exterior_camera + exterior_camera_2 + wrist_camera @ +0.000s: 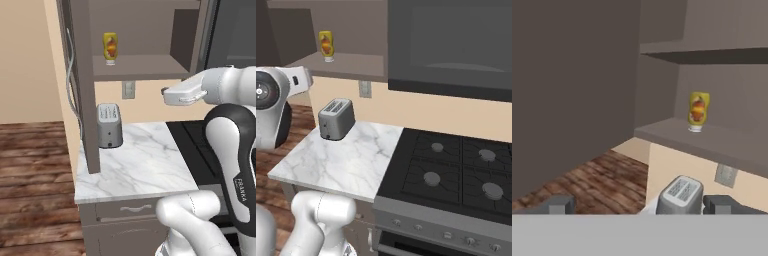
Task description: Move the mustard and condiment bottle from the cabinet to the dining counter.
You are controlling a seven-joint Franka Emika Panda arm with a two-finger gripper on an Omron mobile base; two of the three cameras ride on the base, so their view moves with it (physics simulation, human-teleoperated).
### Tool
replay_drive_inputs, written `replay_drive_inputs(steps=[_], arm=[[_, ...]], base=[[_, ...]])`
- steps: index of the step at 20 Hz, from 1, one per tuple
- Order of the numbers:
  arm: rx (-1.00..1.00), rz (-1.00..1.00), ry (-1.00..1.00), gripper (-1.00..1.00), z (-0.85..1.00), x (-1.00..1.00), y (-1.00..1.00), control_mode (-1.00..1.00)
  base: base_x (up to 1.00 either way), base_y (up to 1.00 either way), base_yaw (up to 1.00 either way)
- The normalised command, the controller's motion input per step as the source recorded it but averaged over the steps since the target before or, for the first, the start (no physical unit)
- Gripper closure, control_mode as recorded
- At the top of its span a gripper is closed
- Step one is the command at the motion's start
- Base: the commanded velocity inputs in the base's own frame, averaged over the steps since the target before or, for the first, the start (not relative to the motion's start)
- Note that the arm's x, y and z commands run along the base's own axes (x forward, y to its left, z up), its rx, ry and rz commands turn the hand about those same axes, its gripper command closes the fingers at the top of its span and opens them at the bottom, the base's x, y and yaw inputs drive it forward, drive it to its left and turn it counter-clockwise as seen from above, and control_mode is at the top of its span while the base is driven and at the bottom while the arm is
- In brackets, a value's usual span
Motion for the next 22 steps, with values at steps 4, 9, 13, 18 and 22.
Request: replay_drive_inputs(steps=[4, 9, 13, 18, 22], arm=[[0.00, 0.00, -0.10, -1.00, 0.01, 0.16, -0.04, -1.00], [0.00, 0.00, -0.08, -1.00, 0.05, 0.17, -0.02, -1.00], [0.00, 0.00, -0.06, -1.00, 0.06, 0.28, -0.03, -1.00], [0.00, 0.00, -0.05, -1.00, 0.09, 0.30, -0.08, -1.00], [0.00, 0.00, 0.00, -1.00, 0.06, 0.30, 0.00, -1.00]], base=[[0.00, 0.00, 0.00], [0.00, 0.00, 0.00], [0.00, 0.00, 0.00], [0.00, 0.00, 0.00], [0.00, 0.00, 0.00]])
